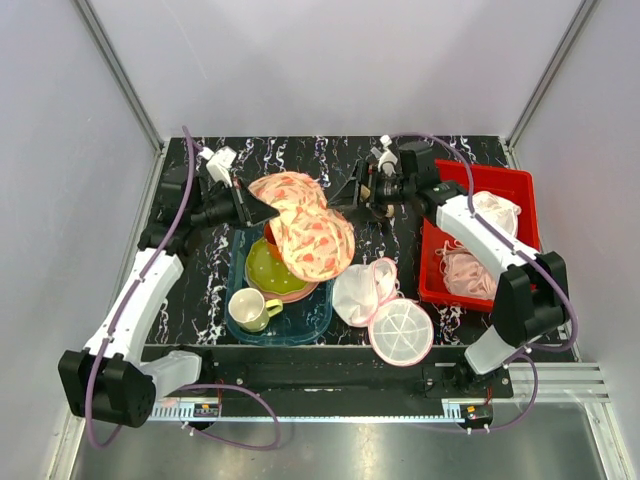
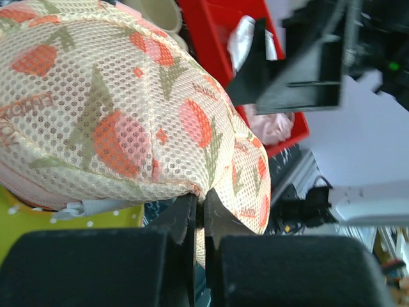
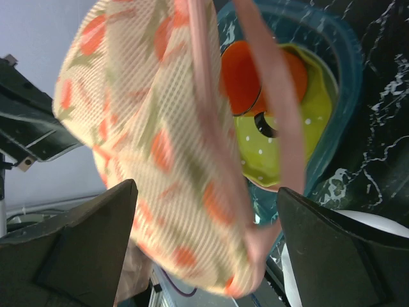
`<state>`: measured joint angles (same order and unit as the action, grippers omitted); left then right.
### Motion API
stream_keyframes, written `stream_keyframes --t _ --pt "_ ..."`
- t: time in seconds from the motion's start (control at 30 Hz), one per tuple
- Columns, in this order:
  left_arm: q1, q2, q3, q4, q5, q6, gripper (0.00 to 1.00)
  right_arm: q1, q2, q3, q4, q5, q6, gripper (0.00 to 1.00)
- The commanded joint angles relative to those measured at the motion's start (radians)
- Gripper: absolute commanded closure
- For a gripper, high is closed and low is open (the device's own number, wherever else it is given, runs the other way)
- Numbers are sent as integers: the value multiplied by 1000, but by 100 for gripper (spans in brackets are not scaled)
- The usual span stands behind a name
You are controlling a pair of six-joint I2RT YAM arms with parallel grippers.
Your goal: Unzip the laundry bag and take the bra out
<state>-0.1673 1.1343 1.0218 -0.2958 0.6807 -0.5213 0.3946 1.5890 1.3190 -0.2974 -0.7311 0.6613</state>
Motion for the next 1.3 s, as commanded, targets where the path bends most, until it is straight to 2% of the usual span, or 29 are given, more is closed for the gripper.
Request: stream_keyframes --t 0.0,0.07,0.23,0.27,0.3,0.33,0.37,0.4,0.43,0.47,0.5,0.6,0.73,0.77,0.83,0.9,0.93,0.97,1.0,1.07,1.1,1.27 --pt "0 -47 72 11 241 116 100 36 16 -33 107 -112 21 0" --pt "0 -44 83 0 290 126 100 39 -1 -82 200 -131 43 0" --pt "0 -54 92 -2 332 141 100 39 6 -116 277 -158 76 0" --pt "0 -50 95 -55 313 161 100 39 3 -127 323 -172 107 7" --pt "0 -41 113 -93 237 212 100 39 -6 -142 369 -194 127 13" --pt "0 -28 122 -127 211 237 100 39 -12 -189 502 -239 153 19" --pt "0 2 132 -184 195 263 100 39 -21 -214 559 -251 206 28" --pt "0 25 144 -204 165 295 100 38 -33 -243 596 -252 218 53" --pt "0 41 150 -216 152 300 100 39 -38 -250 612 -251 216 69" --pt "0 71 156 -226 148 302 100 39 -41 -251 612 -252 216 90" --pt "0 85 168 -224 122 296 100 39 -52 -257 607 -251 215 100" --pt "0 128 184 -197 34 242 100 41 -110 -306 650 -202 218 100" --pt "0 165 216 -157 13 201 100 44 -155 -313 652 -165 215 100" --pt "0 168 219 -152 0 195 96 43 -159 -307 637 -157 206 100" --pt "0 188 247 -169 -59 176 79 49 -176 -281 554 -114 201 100" --pt "-3 193 276 -203 -210 146 54 55 -193 -238 456 -56 195 100" --pt "-5 185 284 -225 -255 136 44 59 -208 -237 464 -41 190 100" --pt "-5 180 302 -233 -292 126 39 76 -228 -251 493 -19 187 100" --pt "-6 173 308 -239 -331 121 31 84 -275 -279 500 75 185 100" --pt "-18 137 325 -264 -362 118 24 89 -302 -294 491 143 192 100" --pt "-29 125 333 -278 -394 122 23 90 -305 -290 434 223 202 100" --pt "-130 24 285 -355 -443 133 23 113 -255 -242 325 351 248 100"
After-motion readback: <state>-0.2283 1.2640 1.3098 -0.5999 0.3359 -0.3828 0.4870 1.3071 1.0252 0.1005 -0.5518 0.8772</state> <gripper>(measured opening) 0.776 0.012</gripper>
